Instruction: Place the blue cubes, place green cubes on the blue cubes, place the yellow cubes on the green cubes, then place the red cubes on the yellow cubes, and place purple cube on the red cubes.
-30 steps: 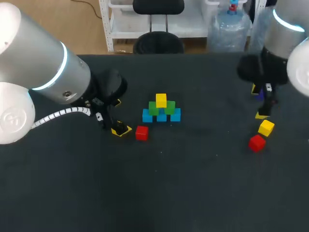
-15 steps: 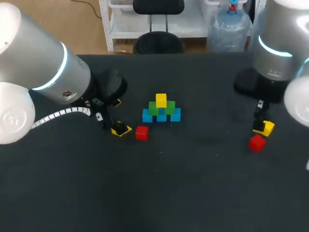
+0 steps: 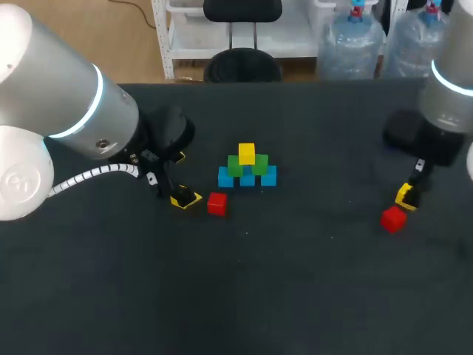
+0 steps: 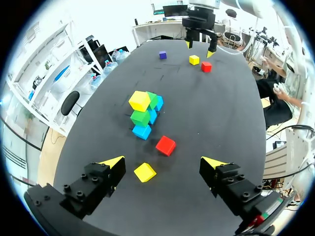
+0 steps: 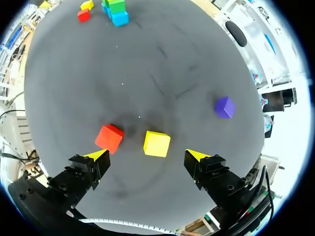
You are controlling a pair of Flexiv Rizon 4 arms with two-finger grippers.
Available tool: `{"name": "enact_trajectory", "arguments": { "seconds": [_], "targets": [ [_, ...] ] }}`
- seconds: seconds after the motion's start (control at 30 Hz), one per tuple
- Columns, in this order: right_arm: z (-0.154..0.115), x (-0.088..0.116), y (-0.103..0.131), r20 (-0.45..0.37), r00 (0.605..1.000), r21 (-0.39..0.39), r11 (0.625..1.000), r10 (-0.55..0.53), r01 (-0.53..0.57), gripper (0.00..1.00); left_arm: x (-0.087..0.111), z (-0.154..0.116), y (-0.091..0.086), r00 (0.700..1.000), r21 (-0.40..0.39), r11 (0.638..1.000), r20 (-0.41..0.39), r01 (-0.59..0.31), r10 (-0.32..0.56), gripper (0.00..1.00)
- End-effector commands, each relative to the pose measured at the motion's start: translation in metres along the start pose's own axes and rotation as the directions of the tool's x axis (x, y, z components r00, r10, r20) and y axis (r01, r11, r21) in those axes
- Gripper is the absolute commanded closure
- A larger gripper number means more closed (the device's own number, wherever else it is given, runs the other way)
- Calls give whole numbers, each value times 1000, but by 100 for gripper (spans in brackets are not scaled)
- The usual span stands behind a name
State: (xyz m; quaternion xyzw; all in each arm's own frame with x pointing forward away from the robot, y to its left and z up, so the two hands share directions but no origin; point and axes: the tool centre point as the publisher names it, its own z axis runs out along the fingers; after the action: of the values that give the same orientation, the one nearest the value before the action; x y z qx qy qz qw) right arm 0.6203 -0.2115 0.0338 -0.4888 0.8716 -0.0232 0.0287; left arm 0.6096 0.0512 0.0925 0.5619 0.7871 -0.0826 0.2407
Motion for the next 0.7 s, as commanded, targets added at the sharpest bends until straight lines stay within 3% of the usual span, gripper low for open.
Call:
{"name": "enact_trajectory", "arguments": {
  "seconds": [0.03,0.33,0.7],
  "targets": [
    [7,7,-6,23,1000,-13,1000,16,-15,0,-1,0,1,1000,0,1000,-3,1,-1,0],
    [18,10,-20,37,998,-36,998,48,-47,0,-1,0,1,1000,0,1000,-3,1,-1,0],
    [37,-1,-29,33,998,-77,996,52,-49,0,-1,0,1,1000,0,1000,-3,1,-1,0]
  ]
}}
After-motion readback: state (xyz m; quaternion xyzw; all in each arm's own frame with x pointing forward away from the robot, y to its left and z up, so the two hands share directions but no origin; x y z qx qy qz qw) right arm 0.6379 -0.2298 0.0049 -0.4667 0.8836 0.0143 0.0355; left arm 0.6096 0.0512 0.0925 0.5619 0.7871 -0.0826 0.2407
